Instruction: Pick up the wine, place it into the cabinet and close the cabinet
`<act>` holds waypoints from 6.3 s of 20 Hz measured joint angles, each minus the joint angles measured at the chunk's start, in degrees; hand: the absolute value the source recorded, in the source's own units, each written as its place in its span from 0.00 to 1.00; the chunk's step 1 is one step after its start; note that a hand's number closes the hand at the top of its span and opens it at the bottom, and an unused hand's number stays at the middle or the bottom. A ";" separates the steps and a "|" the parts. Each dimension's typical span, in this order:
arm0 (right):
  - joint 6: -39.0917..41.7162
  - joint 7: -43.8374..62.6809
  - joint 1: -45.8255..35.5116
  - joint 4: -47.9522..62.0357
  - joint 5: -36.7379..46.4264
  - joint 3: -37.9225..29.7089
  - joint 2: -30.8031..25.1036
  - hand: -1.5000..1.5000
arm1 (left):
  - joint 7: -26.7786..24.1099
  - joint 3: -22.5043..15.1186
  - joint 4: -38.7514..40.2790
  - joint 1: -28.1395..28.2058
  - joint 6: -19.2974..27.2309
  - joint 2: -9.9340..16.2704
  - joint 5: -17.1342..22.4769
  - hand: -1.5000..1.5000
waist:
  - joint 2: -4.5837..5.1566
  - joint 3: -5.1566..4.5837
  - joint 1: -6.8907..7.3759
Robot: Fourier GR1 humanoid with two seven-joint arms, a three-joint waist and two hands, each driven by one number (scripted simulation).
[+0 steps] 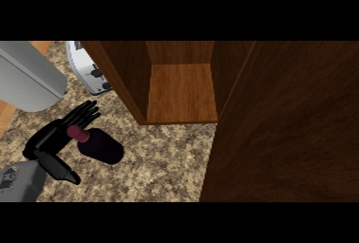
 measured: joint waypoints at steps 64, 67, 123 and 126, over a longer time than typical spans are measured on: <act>-8.84 -9.74 5.24 0.14 -0.58 3.14 -11.78 0.00 | -18.56 -9.97 0.46 10.32 28.57 -14.68 4.15 1.00 | -0.46 0.27 1.66; -8.84 -10.47 5.54 0.13 -0.60 2.81 -12.25 0.00 | -14.85 -12.44 -6.79 13.49 29.70 -16.24 4.40 1.00 | -0.43 0.26 1.73; -5.04 -24.84 16.90 -0.10 -3.62 1.00 -16.78 0.00 | -4.35 -25.66 17.38 -29.01 64.72 -19.07 17.10 1.00 | 0.34 0.14 -1.35; -4.74 -25.87 17.54 0.01 -3.87 0.82 -16.60 0.00 | -4.72 -26.21 21.96 -31.88 65.74 -19.07 17.64 1.00 | 0.45 0.16 -1.60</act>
